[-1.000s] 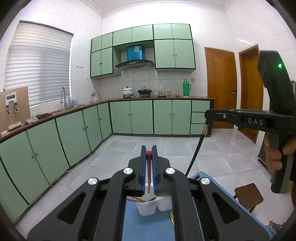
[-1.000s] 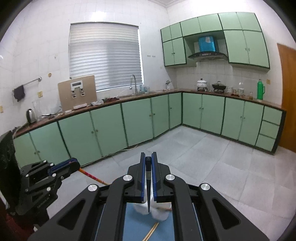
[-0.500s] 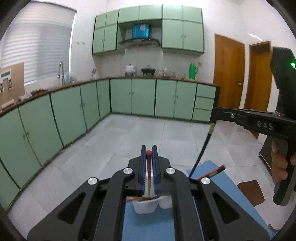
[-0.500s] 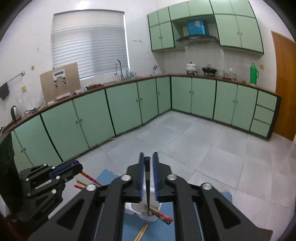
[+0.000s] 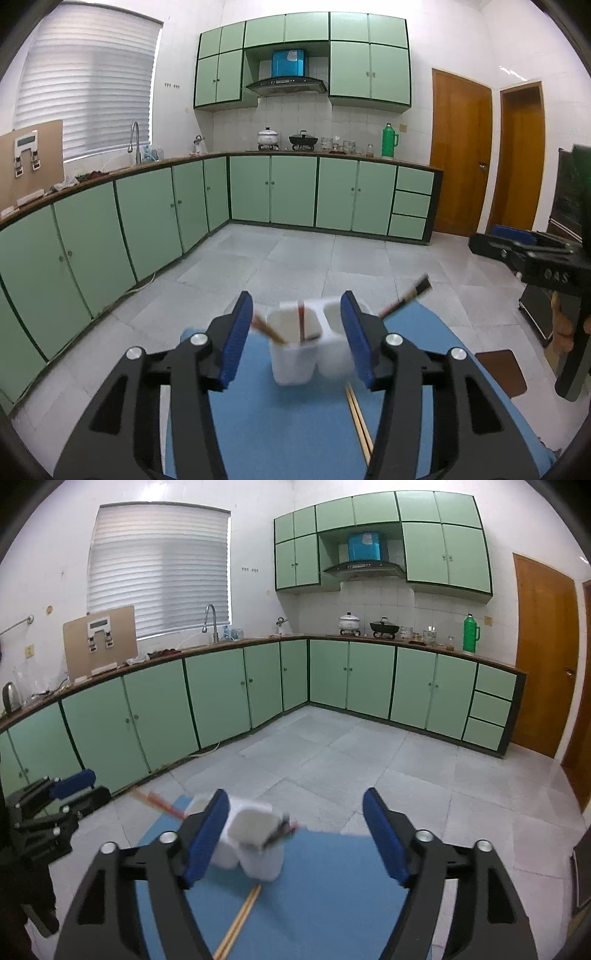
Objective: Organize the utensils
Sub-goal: 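Move both open tools back to the last two chopsticks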
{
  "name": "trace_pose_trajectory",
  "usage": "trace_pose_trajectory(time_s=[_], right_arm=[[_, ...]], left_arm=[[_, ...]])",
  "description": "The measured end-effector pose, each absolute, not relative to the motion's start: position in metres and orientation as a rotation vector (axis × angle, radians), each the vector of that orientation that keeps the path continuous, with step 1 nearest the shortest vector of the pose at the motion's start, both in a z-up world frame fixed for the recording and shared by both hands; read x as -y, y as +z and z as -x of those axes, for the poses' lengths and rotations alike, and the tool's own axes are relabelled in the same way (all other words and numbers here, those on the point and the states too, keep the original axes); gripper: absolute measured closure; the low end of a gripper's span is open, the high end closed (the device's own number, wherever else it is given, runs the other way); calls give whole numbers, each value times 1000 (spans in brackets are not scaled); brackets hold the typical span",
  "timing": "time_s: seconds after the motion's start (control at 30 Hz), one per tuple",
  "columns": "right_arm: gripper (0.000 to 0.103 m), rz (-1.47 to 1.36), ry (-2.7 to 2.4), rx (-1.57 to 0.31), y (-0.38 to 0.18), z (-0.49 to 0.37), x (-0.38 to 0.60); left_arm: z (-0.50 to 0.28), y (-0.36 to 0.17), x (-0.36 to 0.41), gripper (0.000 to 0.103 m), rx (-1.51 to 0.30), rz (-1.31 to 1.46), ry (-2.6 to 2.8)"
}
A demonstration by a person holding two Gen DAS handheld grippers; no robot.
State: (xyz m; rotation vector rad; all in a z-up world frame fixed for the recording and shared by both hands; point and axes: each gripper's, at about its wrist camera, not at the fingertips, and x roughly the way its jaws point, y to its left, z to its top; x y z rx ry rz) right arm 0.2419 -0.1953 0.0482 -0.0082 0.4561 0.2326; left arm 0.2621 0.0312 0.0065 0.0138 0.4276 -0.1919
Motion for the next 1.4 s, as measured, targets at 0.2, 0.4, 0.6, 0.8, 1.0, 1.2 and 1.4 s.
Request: trace_pose_trajectory(time_s=[0.2, 0.4, 0.6, 0.8, 1.0, 1.2, 1.4], right_arm=[[14, -15, 215, -510, -1, -186, 199], [11, -60, 180, -578, -54, -153, 196], [11, -58, 158, -665, -106, -134, 188], [11, -59, 156, -743, -144, -121, 171], [11, -54, 180, -821, -168, -117, 145], [11, 17, 194, -867, -178, -124, 120], [11, 52, 167, -911, -184, -134, 114]], left_arm=[[-218, -35, -27, 43, -499, -12, -177], [-190, -99, -27, 42, -634, -42, -174], [-171, -153, -40, 42, -749, -42, -138], [-163, -183, -59, 42, -824, -45, -87], [-157, -188, -73, 39, -837, -35, -66], [-157, -188, -72, 38, -833, -35, -77], [-158, -187, -71, 37, -833, -28, -81]])
